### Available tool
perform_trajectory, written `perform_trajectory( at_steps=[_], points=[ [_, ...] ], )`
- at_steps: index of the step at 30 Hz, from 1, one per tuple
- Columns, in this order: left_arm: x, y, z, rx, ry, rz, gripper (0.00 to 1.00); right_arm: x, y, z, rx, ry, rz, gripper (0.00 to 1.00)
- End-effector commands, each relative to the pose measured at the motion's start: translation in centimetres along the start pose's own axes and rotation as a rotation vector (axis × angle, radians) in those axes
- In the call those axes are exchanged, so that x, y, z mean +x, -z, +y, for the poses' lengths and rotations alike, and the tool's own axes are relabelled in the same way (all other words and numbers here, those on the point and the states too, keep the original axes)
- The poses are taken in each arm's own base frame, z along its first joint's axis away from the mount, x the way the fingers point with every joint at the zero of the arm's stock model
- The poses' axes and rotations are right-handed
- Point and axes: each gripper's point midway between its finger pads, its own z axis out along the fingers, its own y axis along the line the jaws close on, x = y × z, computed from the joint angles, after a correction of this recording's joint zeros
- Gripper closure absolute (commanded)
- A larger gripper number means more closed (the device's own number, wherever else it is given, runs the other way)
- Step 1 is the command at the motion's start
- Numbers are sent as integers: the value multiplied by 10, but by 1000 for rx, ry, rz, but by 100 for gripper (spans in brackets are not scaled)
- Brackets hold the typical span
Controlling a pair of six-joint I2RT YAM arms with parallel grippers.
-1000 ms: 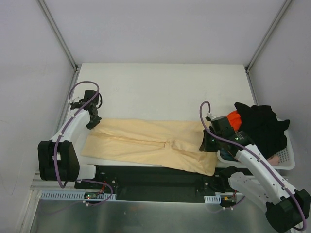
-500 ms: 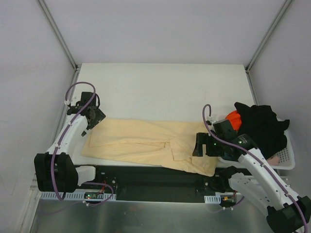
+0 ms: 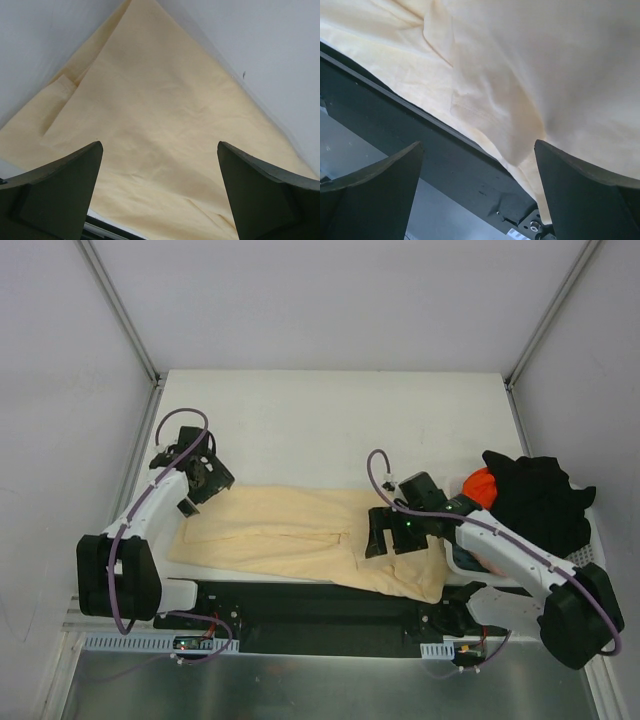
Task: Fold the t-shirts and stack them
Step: Fold the other side of the tshirt into a rectangle, then rotate the tshirt 90 degrees
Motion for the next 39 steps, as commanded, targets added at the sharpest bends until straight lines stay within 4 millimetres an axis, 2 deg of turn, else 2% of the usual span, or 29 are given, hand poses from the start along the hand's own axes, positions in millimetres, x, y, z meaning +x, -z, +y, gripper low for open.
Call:
perform_trajectory(
  at_steps=[1,5,9,14,16,18,20,23,28,31,33,35,36,38,39],
  points=[
    [9,-9,1,-14,-32,34,1,10,-13,16,-25,31,61,3],
    [9,-13,6,-41,-45,31,1,42,-24,18,-35,8,141,3],
    [8,-15,7,-52,-50,26,1,61,-31,24,-87,-53,179,3],
    [6,-16,5,-55,-56,29,1,62,-30,28,-95,-69,167,3],
    [7,-16,4,-49,-59,36,1,49,-23,33,-96,-44,122,3],
    [9,-16,1,-32,-56,50,1,40,-13,27,-43,-8,71,3],
    [13,-16,-1,-15,-55,62,1,26,1,30,-20,20,21,3],
    [17,-17,-6,8,-56,86,1,11,7,23,44,14,-34,3],
    [24,-16,-19,69,-72,114,1,-9,-3,6,117,-104,-70,3],
    [29,-17,-18,74,-67,122,1,-19,-10,-14,175,-200,-83,3],
    [34,-21,-15,73,-70,133,1,-21,-16,-20,168,-255,-70,3],
    [34,-25,-10,48,-65,120,1,-34,-25,-25,132,-288,-74,3],
    [36,-28,-7,36,-62,123,1,-43,-27,-21,99,-287,-75,3],
    [38,-32,-8,30,-61,135,1,-51,-34,-35,147,-311,-49,3],
    [39,-33,-8,29,-55,138,1,-61,-33,-37,160,-317,-56,3]
  ],
)
